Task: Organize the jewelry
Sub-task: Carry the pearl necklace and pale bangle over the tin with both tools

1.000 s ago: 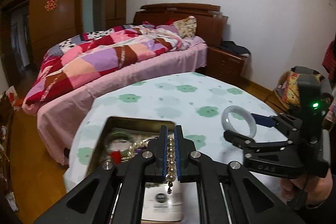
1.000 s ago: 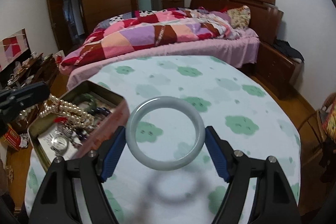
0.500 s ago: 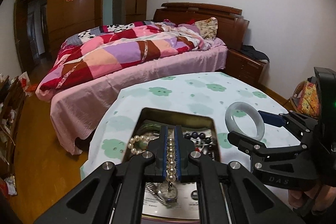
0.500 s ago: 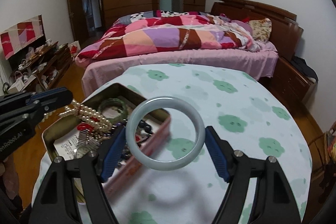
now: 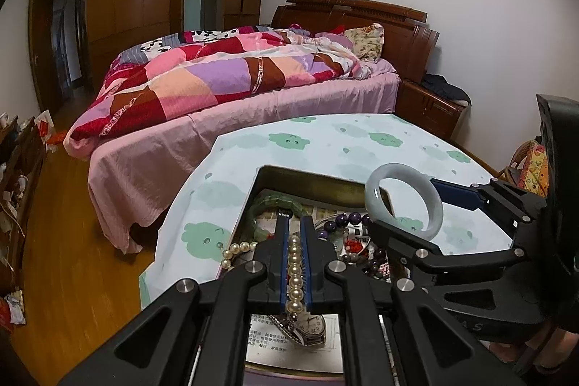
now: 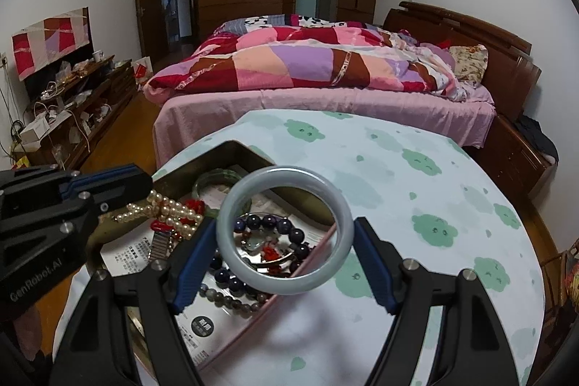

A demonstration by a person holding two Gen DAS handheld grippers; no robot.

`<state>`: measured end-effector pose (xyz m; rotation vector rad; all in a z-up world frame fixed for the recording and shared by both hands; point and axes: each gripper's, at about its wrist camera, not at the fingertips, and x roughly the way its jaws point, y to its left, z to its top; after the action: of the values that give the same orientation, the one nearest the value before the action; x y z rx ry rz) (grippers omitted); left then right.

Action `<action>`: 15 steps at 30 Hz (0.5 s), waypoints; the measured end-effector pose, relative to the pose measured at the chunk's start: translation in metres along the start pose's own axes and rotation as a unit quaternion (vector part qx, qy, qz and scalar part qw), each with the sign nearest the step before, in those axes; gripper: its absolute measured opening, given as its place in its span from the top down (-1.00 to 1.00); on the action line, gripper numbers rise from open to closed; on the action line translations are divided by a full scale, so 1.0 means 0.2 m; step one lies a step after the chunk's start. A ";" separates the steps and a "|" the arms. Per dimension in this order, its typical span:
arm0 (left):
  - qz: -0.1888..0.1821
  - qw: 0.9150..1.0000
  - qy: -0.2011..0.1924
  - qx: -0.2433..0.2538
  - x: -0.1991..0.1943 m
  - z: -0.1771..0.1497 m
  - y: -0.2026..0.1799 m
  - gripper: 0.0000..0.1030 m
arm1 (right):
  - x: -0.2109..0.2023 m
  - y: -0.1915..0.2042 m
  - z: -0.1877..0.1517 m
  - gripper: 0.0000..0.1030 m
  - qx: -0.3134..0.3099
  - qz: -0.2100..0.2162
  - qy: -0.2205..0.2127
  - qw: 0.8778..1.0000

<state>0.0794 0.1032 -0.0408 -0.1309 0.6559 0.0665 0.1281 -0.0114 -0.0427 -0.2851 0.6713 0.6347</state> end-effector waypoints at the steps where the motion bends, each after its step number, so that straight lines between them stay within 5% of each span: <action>1: 0.000 1.000 0.002 -0.001 0.01 0.00 0.00 0.90 | 0.01 0.00 0.00 -0.51 -0.001 0.000 0.002 1.000; 15: 0.002 1.000 0.025 -0.006 0.09 -0.06 0.03 0.90 | 0.09 0.05 -0.03 -0.51 -0.016 0.006 0.024 1.000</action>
<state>0.0864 0.1077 -0.0620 -0.1423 0.7051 0.0714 0.1303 0.0033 -0.0596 -0.3276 0.7106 0.6516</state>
